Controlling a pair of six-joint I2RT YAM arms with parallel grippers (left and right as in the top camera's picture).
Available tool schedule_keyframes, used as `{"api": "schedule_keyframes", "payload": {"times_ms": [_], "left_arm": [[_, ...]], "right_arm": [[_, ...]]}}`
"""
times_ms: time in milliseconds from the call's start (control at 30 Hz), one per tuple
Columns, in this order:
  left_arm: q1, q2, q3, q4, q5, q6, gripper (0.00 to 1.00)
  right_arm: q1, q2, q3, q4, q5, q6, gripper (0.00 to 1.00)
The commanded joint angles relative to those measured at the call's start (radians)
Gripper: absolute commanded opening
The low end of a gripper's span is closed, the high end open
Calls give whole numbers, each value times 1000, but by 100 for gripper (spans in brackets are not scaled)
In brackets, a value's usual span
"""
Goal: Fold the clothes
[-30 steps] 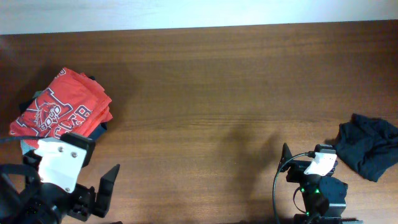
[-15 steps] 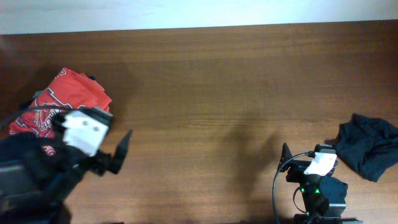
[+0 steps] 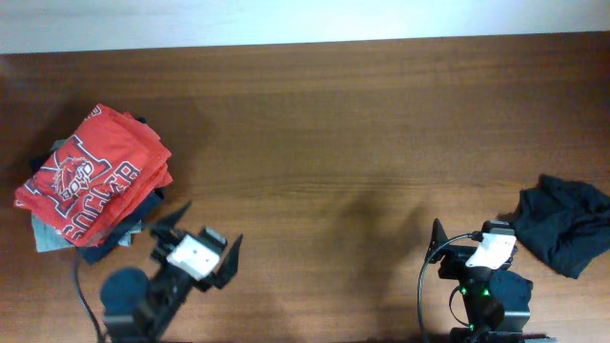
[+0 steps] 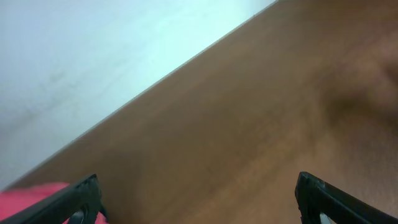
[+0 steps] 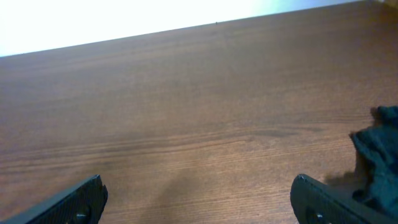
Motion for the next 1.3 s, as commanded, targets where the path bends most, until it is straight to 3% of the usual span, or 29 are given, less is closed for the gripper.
{"api": "schedule_keyframes", "payload": {"times_ms": [0, 167, 367, 1267], "left_arm": [[-4, -144, -113, 7, -1, 5, 99], [-6, -257, -208, 12, -2, 5, 99], [-17, -255, -261, 88, -10, 5, 99], [-17, -255, -268, 114, -20, 5, 99]], "right_arm": [[-7, -6, -7, -1, -2, 8, 99], [-7, -6, -7, -1, -2, 8, 99], [-7, -6, -7, -1, -2, 8, 99], [-7, -6, -7, -1, -2, 8, 99]]}}
